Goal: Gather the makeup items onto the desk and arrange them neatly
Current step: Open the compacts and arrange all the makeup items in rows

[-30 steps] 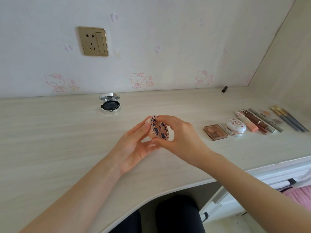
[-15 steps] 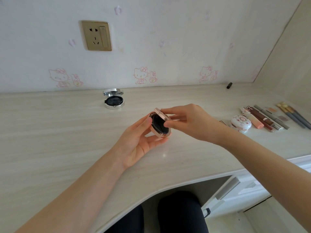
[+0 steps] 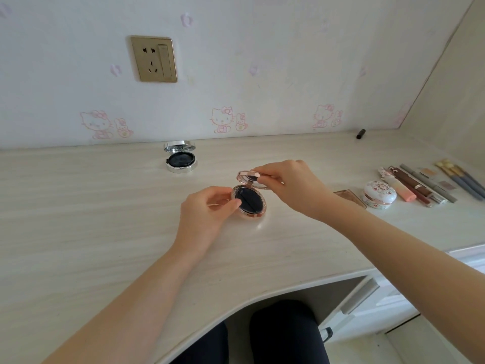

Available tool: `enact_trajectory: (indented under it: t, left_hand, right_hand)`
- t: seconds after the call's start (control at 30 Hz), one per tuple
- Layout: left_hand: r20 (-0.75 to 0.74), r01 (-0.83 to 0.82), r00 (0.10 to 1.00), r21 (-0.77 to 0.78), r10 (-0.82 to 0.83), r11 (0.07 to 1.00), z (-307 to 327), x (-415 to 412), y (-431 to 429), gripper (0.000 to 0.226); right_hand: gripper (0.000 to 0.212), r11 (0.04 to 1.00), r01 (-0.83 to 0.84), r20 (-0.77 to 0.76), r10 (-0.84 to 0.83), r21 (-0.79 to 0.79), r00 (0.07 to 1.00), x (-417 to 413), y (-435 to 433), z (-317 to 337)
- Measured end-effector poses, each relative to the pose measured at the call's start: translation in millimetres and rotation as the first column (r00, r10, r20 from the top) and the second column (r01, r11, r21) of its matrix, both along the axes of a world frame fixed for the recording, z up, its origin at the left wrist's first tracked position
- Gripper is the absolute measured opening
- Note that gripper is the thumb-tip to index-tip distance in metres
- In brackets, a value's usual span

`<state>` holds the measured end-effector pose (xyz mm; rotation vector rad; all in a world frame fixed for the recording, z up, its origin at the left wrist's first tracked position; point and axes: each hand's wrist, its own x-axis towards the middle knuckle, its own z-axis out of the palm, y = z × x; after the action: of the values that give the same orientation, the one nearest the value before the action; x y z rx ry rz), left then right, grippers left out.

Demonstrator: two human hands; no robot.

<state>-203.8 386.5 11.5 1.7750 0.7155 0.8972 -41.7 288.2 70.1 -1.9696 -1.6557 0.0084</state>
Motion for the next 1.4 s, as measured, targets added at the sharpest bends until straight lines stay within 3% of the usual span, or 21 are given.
enact_trajectory:
  t: [0.23,0.5,0.63,0.93,1.4]
  left_hand:
    - [-0.246,-0.021,0.965,0.284,0.094,0.959,-8,-1,2,0.024]
    - [-0.323,0.035,0.926,0.594,0.198,0.804,-12,1,-7,0.034]
    - [-0.454,0.166,0.878,0.587,0.153,0.792,-13,0,-8,0.059]
    - [-0.429,0.140,0.894,0.539,0.127,0.831,-19,2,-6,0.055]
    - [-0.417,0.113,0.901,0.490,0.119,0.864,-18,1,-6,0.055]
  right_hand:
    - [0.022,1.000,-0.020,0.017,0.019,0.011,1.000,2,6,-7]
    - [0.020,0.998,-0.040,0.078,0.035,0.057,0.996,-3,12,-13]
    - [0.021,0.999,-0.034,0.098,0.031,0.033,0.995,-5,14,-14]
    - [0.021,0.985,-0.087,0.065,0.098,-0.151,0.993,6,23,-1]
    - [0.028,0.976,-0.024,-0.095,0.003,-0.217,0.995,9,24,3]
